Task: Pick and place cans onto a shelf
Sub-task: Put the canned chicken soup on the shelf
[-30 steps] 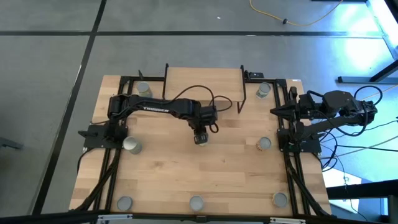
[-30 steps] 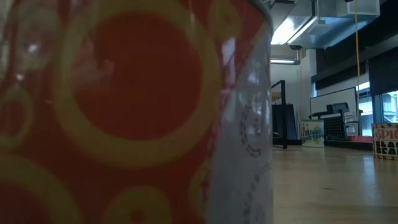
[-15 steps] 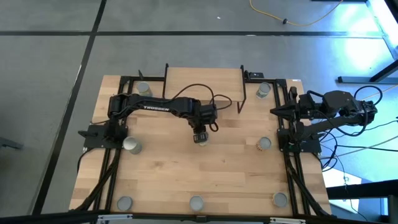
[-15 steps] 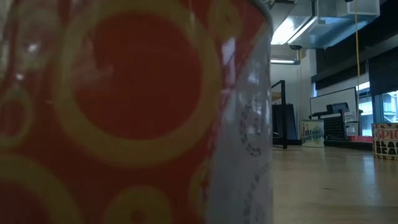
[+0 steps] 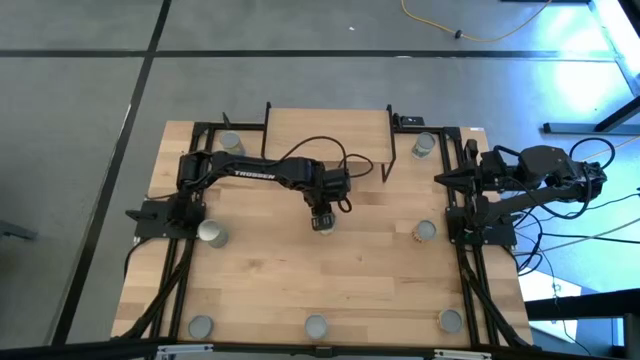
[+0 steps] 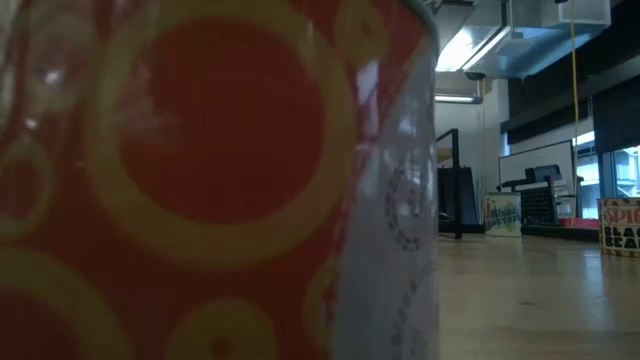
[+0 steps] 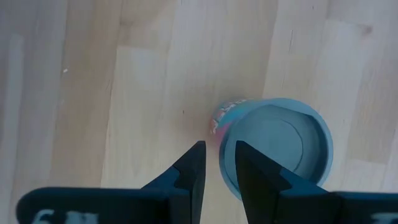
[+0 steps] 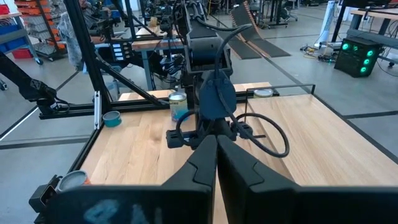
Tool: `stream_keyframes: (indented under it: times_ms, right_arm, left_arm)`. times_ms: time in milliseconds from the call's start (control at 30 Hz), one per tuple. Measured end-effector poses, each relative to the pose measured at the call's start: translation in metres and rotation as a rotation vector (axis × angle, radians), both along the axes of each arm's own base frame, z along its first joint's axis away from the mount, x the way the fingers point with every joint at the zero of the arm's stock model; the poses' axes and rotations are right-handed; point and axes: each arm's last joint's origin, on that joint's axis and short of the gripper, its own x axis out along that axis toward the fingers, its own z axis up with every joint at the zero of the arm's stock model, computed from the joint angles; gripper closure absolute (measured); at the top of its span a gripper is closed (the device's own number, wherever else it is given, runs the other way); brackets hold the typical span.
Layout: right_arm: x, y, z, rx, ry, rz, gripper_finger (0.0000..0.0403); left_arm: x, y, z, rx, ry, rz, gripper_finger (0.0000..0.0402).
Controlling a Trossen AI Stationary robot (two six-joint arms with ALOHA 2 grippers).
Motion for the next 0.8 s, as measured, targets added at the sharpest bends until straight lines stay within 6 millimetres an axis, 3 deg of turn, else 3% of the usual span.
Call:
stream_keyframes:
  times_ms: [133,367,567,800]
  right_arm:
    - [0.000,0.000,0.000,-0.002,0.000,0.000,0.0386]
    - [0.000,0.000,0.000,0.001,0.000,-0.001,0.0386]
    - [0.000,0.000,0.000,0.001,0.000,0.000,0.0386]
    - [0.000,0.000,0.000,0.001,-0.001,-0.001,0.0386]
  left_arm:
    - [0.001,0.000,-0.011,-0.007,0.019,0.002,0.0321]
    - [0.001,0.000,-0.012,0.000,0.007,-0.004,0.0325]
    - [0.001,0.000,-0.012,0.025,0.008,-0.042,0.0390]
    - [-0.002,0.004,-0.005,0.004,-0.014,-0.033,0.0398]
